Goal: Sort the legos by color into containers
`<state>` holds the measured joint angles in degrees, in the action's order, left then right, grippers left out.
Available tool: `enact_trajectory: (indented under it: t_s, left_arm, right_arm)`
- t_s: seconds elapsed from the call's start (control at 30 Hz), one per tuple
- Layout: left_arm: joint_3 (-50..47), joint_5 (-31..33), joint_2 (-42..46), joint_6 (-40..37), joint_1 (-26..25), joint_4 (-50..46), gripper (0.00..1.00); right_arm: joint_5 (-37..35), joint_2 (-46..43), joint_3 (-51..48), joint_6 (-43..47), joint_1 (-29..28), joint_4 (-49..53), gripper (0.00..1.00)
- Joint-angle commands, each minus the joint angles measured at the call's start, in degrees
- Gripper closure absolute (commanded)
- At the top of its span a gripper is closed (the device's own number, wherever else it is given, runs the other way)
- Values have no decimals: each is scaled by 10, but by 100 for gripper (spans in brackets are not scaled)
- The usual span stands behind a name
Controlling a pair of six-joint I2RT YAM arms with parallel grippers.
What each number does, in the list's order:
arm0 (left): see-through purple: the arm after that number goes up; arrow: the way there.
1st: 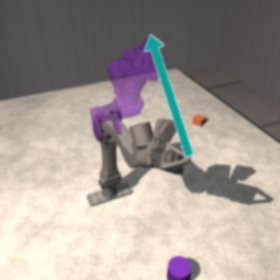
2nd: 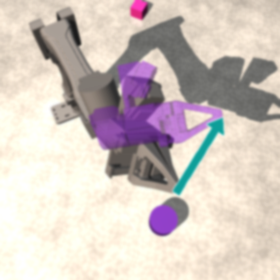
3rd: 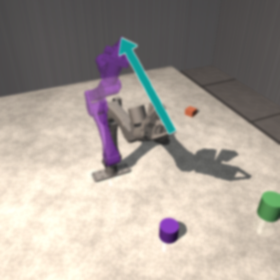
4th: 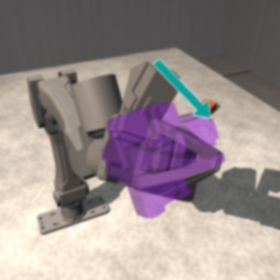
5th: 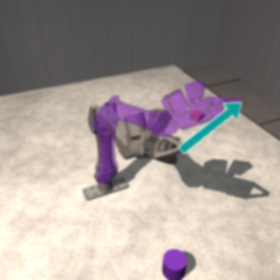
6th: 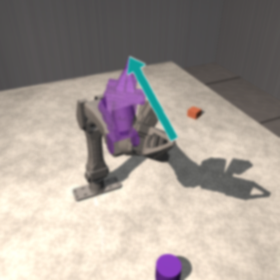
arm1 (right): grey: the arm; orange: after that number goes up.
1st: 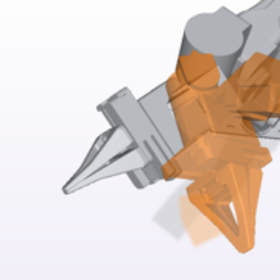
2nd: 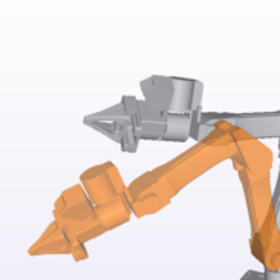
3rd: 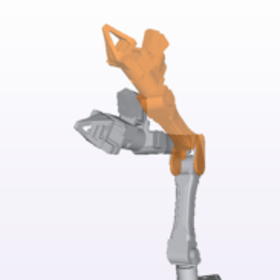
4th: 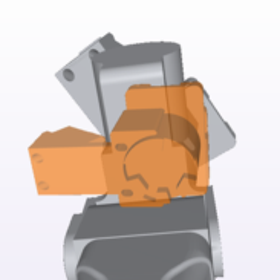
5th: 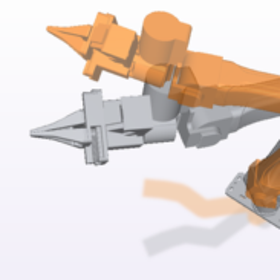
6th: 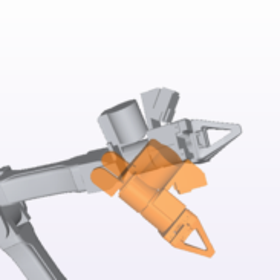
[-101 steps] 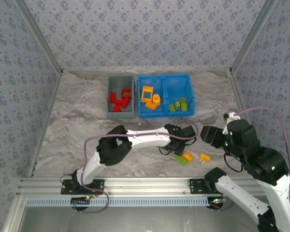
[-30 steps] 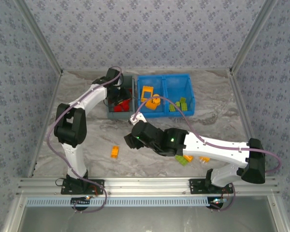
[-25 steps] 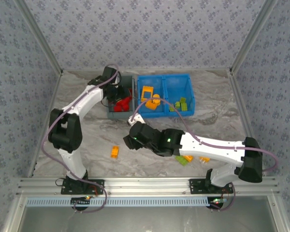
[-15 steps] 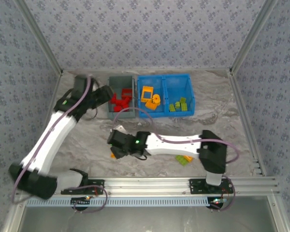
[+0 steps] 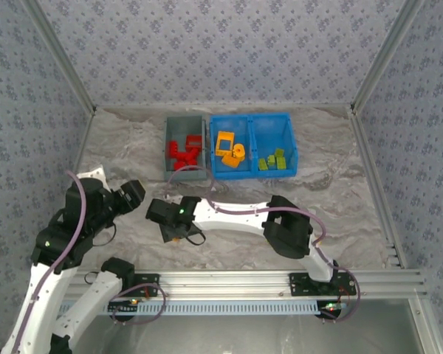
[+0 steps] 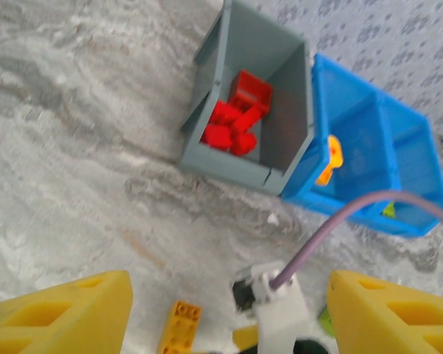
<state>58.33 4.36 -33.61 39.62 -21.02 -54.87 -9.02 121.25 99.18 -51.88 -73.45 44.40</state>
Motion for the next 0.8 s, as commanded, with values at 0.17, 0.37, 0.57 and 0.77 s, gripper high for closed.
enact_trajectory:
  t_s: [0.17, 0.37, 0.57, 0.77]
  left_arm:
    - [1, -20, 27, -20, -3, -42, 30]
    - [-3, -23, 49, -17, -3, -55, 30]
    - [-3, -34, 57, -13, -3, -71, 30]
    - [-18, -99, 42, -7, -3, -35, 31]
  right_arm:
    - [29, 71, 55, -60, 15, 36, 30]
    - [16, 96, 72, -62, 19, 35, 40]
    - [-4, 86, 53, -67, 21, 35, 75]
    - [-80, -22, -24, -54, 26, 26, 90]
